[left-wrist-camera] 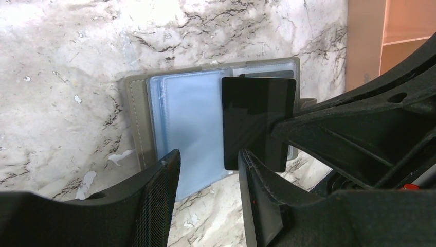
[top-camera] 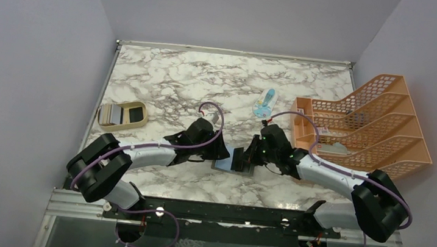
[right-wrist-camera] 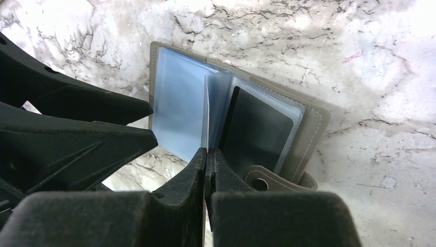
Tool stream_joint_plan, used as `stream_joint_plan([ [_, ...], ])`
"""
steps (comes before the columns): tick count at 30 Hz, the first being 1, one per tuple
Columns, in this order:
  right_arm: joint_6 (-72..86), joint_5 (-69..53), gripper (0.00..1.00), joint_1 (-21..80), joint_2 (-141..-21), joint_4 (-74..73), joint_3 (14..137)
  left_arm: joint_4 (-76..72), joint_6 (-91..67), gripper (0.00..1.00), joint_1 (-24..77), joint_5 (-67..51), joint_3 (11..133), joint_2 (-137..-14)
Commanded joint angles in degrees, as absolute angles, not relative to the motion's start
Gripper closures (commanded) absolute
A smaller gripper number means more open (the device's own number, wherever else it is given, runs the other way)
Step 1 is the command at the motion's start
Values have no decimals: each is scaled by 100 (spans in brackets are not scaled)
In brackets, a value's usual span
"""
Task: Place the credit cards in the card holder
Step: Pick up the credit card from the card holder, then turn over the card slot in the card holder.
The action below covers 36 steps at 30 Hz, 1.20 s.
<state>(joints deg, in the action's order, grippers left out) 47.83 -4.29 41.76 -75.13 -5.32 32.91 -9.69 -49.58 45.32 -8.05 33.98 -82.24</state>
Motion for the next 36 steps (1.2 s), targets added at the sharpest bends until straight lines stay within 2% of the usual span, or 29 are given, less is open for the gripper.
stream_joint_plan([
  [1, 4785, -140, 99, 4142, -7482, -511, 3206, -1205, -4971, 52, 4484, -747, 3369, -8341],
  [16, 4738, -159, 99, 4146, -7482, -510, 3242, -732, -4746, 52, 4474, -531, 3577, -8400],
  [27, 4746, -154, 99, 4148, -7461, -527, 3232, -1089, -4925, 52, 4474, -794, 3469, -8456],
  [36, 4723, -185, 99, 4148, -7494, -474, 3207, -1518, -5223, 63, 4482, -1272, 3378, -8232],
])
